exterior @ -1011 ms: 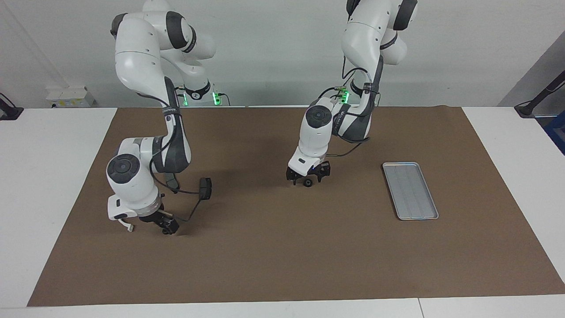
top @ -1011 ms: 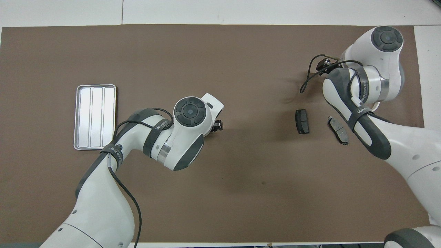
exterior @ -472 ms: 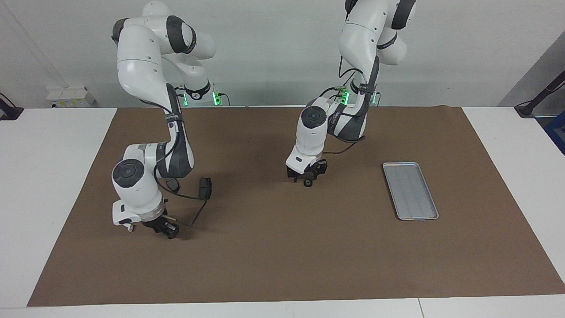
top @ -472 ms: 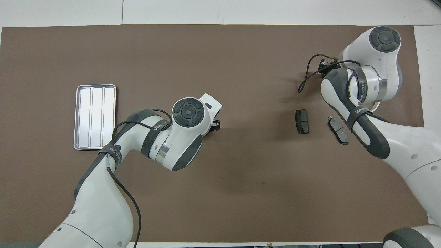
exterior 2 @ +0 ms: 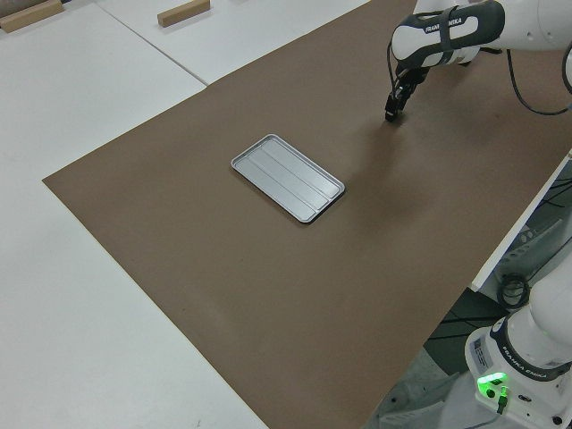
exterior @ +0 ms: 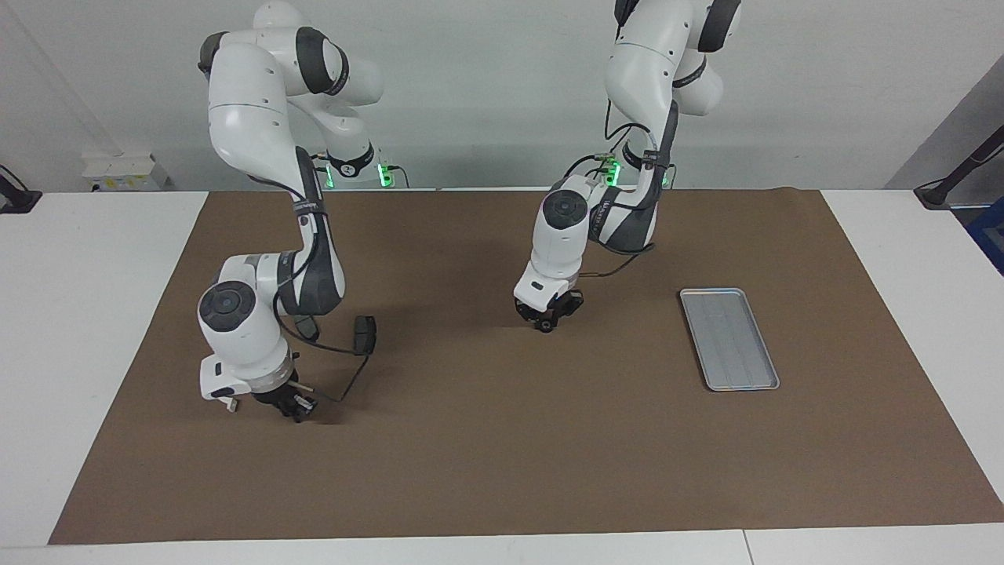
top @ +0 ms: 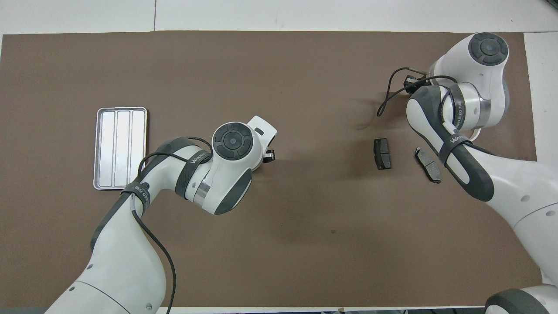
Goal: Pick bearing gear from pile to tray
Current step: 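Carry the bearing with the left gripper into the silver tray and release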
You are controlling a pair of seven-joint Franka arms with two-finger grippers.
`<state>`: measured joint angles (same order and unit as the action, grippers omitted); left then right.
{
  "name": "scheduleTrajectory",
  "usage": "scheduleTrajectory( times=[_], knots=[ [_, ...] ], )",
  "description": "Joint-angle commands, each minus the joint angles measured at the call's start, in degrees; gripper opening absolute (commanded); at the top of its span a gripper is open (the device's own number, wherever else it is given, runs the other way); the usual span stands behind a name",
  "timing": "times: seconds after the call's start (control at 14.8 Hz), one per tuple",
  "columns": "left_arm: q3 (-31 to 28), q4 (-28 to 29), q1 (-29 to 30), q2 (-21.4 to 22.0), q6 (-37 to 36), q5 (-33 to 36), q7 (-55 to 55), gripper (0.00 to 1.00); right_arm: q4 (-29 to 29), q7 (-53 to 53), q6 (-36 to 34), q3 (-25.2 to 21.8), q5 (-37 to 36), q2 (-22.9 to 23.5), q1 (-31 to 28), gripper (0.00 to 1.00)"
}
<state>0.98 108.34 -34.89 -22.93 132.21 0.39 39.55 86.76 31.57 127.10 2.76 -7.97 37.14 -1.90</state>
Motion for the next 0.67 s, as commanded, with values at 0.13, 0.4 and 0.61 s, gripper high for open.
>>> scheduleTrajectory(
  times=[0.13, 0.4, 0.61],
  knots=[
    [-1.1, 2.0, 5.0, 3.8, -3.2, 0.1, -5.9, 0.00, -3.1, -4.8, -10.1, 0.5, -0.5, -1.6, -0.8, 0.00],
    [-1.2, 2.4, 23.7, 13.4, -14.5, 0.1, -32.9, 0.00, -4.7, -11.4, -18.6, 0.8, -0.4, -7.3, -0.1, 0.00],
    [-1.1, 7.4, 35.2, 15.6, -12.9, 0.1, -49.5, 0.00, -5.8, -11.5, -27.3, 1.0, 0.6, -12.2, 3.9, 0.00]
  ],
)
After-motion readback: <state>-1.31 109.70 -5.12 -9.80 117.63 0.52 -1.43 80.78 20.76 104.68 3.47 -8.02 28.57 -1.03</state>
